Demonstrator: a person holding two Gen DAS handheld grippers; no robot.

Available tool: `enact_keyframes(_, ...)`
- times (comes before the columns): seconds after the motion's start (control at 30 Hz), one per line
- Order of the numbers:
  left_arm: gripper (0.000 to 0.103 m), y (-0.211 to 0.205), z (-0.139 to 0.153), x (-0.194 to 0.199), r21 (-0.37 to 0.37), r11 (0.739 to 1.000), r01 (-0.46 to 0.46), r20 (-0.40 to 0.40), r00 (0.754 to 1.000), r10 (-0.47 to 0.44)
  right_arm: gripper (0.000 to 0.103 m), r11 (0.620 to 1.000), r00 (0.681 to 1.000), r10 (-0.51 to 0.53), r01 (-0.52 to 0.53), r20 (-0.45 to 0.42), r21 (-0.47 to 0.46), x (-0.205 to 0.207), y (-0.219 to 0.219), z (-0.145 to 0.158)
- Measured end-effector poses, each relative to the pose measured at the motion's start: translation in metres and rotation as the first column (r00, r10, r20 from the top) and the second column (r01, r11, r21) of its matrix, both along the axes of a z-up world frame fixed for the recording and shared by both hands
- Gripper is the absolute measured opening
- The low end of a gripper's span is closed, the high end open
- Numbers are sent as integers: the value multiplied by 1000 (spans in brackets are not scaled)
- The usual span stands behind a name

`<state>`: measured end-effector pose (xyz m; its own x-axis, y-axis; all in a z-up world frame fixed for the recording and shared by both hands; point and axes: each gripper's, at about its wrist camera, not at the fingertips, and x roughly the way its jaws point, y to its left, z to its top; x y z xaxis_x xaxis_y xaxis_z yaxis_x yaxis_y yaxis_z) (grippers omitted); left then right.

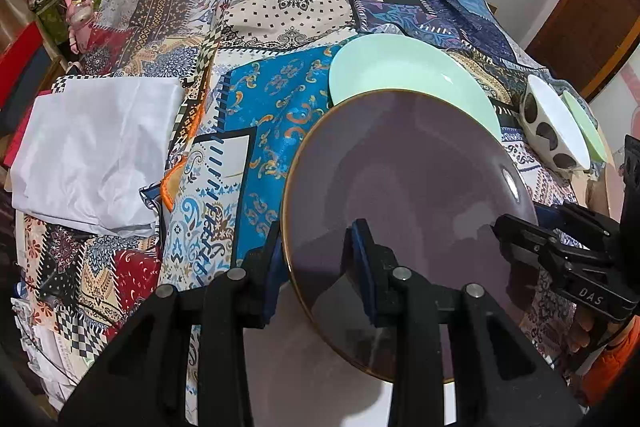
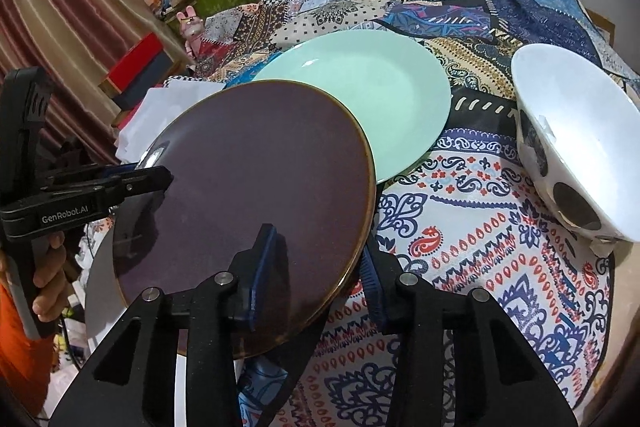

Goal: Organize plates and bowls

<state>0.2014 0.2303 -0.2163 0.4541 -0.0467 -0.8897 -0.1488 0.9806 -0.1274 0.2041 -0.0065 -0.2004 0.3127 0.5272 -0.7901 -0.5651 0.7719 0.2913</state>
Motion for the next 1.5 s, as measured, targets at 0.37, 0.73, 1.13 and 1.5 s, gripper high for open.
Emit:
enact_keyframes(0.37, 33, -18, 14, -19, -1, 1000, 9, 24, 1000, -9, 35, 1000, 999, -6, 6, 41, 10, -13, -16, 12)
enact_keyframes(0.73, 33, -57, 43, -44, 6, 999, 51, 65, 997, -51, 35, 998, 995, -53, 51, 81, 30, -31, -49, 35)
enact_keyframes(1.13, 33, -108, 66, -73, 13, 996, 92, 98, 991, -93, 35, 993, 985, -114, 109, 129, 45, -60, -96, 57)
enact_keyframes(1.5, 33, -154, 57, -84, -6, 990, 138, 64, 989, -137, 35, 984, 975, -179, 174, 130, 51, -77, -135, 55)
